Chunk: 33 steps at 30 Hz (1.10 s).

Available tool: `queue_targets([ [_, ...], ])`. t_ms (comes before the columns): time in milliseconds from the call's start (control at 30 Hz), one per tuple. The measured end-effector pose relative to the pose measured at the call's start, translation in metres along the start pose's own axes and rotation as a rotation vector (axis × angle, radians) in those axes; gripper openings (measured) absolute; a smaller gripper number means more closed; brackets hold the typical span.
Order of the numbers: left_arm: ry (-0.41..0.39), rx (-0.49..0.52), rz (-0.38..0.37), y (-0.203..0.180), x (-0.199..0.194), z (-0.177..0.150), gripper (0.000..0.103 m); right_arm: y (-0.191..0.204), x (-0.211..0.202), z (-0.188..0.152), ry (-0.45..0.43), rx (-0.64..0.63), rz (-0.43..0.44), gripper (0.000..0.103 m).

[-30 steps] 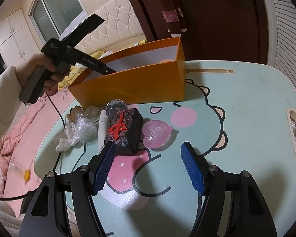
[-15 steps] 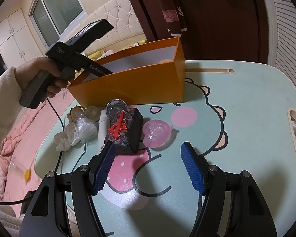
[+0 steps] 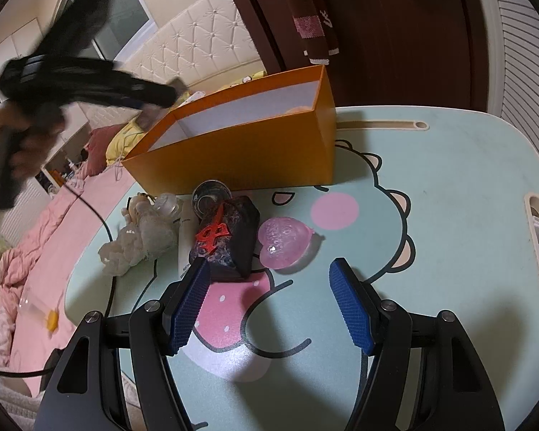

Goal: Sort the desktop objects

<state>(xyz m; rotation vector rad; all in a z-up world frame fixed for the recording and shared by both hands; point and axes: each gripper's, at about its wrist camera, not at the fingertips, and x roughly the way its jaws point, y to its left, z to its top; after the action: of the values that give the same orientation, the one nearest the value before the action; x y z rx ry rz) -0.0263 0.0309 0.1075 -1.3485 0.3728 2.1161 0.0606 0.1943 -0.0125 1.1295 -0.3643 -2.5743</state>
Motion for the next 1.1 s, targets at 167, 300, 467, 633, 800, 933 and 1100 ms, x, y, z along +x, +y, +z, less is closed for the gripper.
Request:
queue_targets([
  [167,-0.04,-0.035,-0.006,-0.025,0.006,-0.057,0.067,-0.001,-0.001,0.0,-0.001,0.007,0.006,0.069],
  [300,-0.03,-0.034,0.005,-0.032,0.025,-0.084,0.067,-0.002,-0.002,0.0,-0.003,0.016,0.013,0.069],
  [467,-0.072,-0.025,0.104,-0.035,0.04,-0.1,0.067,-0.002,-0.002,-0.001,-0.005,0.017,0.013,0.069],
  [633,-0.16,-0.045,0.141,-0.029,0.034,-0.109,0.07,-0.003,-0.002,-0.001,-0.007,0.025,0.018,0.069],
  [800,-0.298,-0.129,0.168,-0.01,0.012,-0.121,0.075,-0.005,-0.002,0.0,-0.009,0.03,0.025,0.069],
  [933,-0.409,-0.197,0.189,0.005,-0.007,-0.132,0.084,-0.006,-0.001,0.0,-0.01,0.034,0.029,0.069],
  [1100,-0.472,-0.391,0.301,0.06,-0.031,-0.152,0.085,-0.005,-0.001,0.001,-0.009,0.03,0.024,0.069],
])
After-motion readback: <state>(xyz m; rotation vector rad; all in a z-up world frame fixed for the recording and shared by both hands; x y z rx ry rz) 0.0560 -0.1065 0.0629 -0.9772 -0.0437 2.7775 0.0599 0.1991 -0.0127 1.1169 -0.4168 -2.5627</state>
